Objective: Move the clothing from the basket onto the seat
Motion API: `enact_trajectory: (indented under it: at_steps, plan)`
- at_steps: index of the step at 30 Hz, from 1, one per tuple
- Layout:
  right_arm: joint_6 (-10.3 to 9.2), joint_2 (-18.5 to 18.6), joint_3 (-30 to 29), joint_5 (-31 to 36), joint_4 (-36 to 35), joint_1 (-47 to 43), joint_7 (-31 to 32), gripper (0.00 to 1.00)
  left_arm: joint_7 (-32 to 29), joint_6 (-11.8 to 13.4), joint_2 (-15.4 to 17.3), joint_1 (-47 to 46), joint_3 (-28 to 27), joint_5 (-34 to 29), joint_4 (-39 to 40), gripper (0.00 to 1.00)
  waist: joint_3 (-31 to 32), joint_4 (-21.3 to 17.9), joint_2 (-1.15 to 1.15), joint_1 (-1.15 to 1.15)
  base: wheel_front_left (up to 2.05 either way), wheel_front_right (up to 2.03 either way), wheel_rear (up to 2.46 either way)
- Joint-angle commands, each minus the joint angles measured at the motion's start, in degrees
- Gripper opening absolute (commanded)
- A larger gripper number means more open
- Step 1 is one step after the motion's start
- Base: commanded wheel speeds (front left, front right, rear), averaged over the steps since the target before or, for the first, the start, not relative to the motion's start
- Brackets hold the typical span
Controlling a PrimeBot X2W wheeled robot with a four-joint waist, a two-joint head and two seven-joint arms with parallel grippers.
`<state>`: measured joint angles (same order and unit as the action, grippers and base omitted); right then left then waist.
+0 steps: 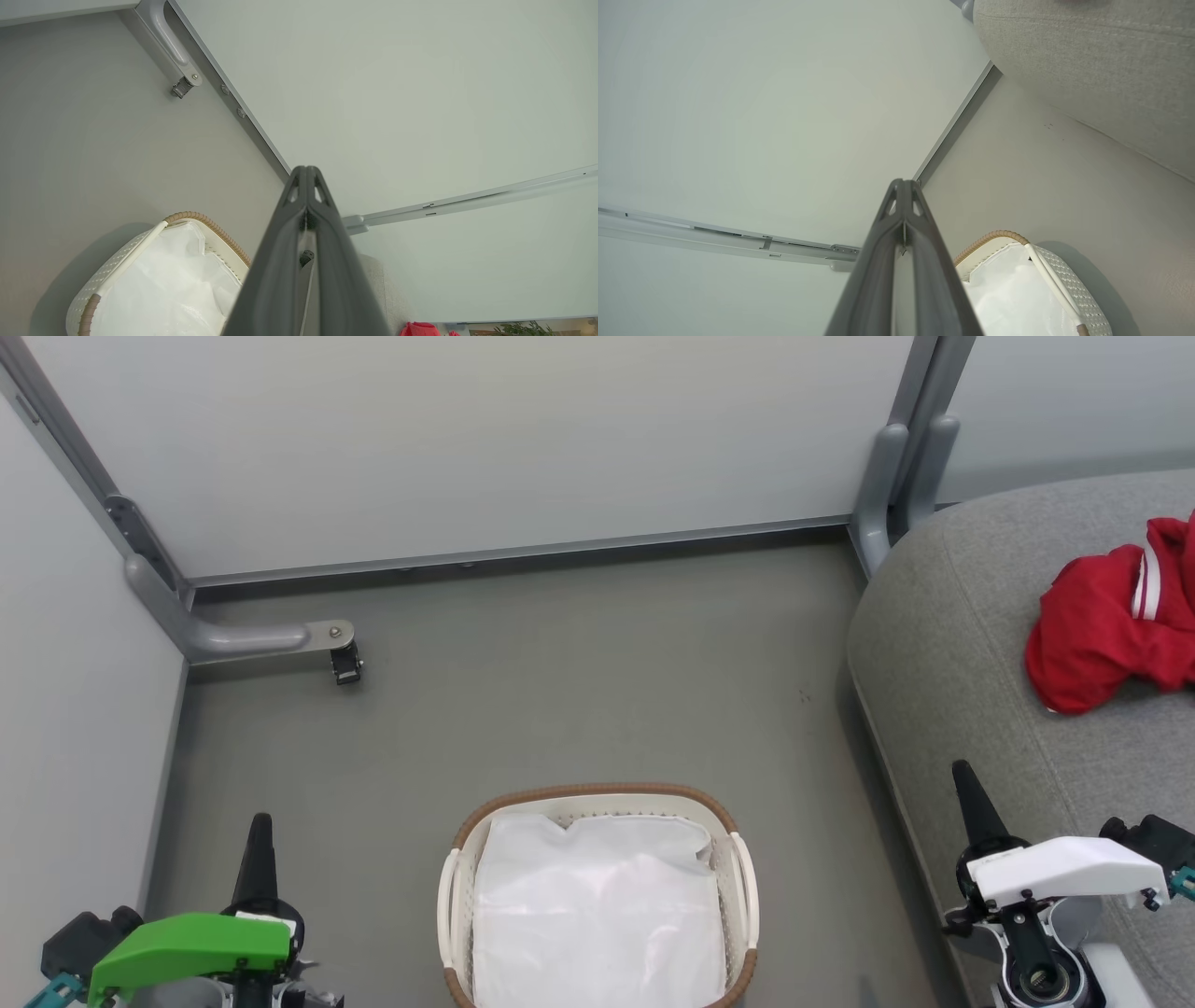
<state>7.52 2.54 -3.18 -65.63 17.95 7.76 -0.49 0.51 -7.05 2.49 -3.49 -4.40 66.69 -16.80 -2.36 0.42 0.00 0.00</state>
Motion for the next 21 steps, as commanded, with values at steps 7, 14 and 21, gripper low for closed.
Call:
enact_trajectory:
  at_steps: [7, 14, 21]
  plan:
    - [-0.03, 0.32, -0.8, -4.86, -1.23, -0.28, 1.34, 0.0, -1.32, -0.31, 0.42, -1.75, -0.6, 4.68, 1.08, 0.0, 0.28, -0.05, 0.0, 0.0, 0.0, 0.0, 0.0]
    - [-0.03, 0.35, -1.2, -8.39, -1.73, -0.6, 2.24, 0.0, -2.28, -0.36, 0.45, -2.1, -0.85, 8.09, 1.36, 0.0, 0.53, -0.1, 0.0, 0.0, 0.0, 0.0, 0.0]
    - [-0.04, 0.37, -1.63, -11.87, -2.19, -0.86, 3.2, 0.0, -3.17, -0.42, 0.47, -2.38, -1.13, 11.46, 1.61, 0.0, 0.8, -0.15, 0.0, 0.0, 0.0, 0.0, 0.0]
